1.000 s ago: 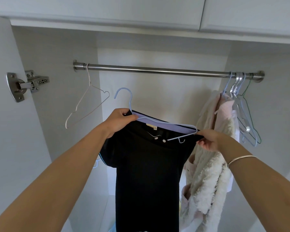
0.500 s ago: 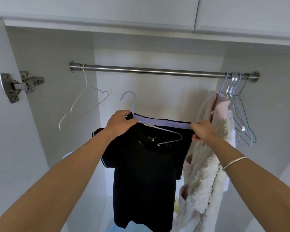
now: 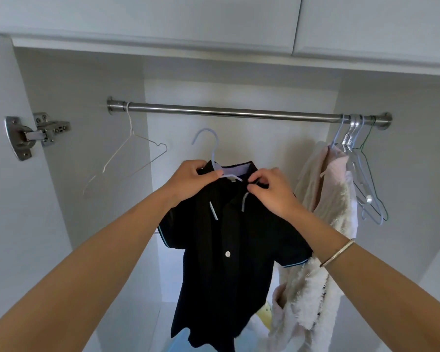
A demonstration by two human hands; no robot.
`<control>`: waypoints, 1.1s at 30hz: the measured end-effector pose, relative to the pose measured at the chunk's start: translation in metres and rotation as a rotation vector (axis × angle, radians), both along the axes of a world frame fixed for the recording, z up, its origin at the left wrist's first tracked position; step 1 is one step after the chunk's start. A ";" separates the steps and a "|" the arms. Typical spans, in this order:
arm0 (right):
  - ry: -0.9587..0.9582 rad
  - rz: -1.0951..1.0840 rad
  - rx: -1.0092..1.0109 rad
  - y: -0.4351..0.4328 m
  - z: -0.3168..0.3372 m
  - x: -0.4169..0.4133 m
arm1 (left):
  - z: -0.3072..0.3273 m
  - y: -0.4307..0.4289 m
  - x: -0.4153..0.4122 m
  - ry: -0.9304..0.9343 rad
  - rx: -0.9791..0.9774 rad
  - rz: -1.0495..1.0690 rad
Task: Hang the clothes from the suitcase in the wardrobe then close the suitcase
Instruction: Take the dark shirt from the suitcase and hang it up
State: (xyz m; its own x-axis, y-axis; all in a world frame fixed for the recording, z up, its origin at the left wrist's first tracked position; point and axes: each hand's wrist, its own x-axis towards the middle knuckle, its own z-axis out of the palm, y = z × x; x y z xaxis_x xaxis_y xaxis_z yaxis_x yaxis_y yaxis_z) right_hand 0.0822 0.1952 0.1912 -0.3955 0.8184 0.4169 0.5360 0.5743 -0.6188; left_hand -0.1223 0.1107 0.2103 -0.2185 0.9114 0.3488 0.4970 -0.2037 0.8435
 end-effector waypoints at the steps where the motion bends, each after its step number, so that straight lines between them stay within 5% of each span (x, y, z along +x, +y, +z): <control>1: -0.111 -0.088 0.056 0.007 -0.004 0.005 | 0.002 -0.004 -0.003 -0.021 0.008 -0.010; 4: -0.292 -0.059 -0.022 0.015 -0.008 0.016 | 0.004 -0.011 -0.009 -0.049 0.004 -0.064; 9: -0.243 0.168 0.021 -0.002 -0.010 0.000 | 0.003 -0.012 -0.007 -0.025 -0.011 -0.070; 21: 0.141 -0.107 0.054 0.016 0.015 0.028 | -0.015 -0.026 -0.083 0.307 -0.125 0.279; 26: 0.098 -0.146 0.058 0.011 0.013 0.036 | -0.028 -0.017 -0.098 0.432 -0.411 0.430; 33: 0.061 -0.142 0.035 0.004 0.012 0.038 | -0.009 -0.005 -0.023 0.478 -0.117 0.104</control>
State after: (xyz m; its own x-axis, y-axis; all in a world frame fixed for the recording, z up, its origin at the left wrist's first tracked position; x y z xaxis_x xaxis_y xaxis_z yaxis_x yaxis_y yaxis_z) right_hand 0.1197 0.1990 0.2027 -0.2497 0.8488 0.4661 0.5759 0.5171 -0.6332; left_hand -0.1456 0.1053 0.2013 -0.1511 0.9322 0.3289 0.8459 -0.0502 0.5310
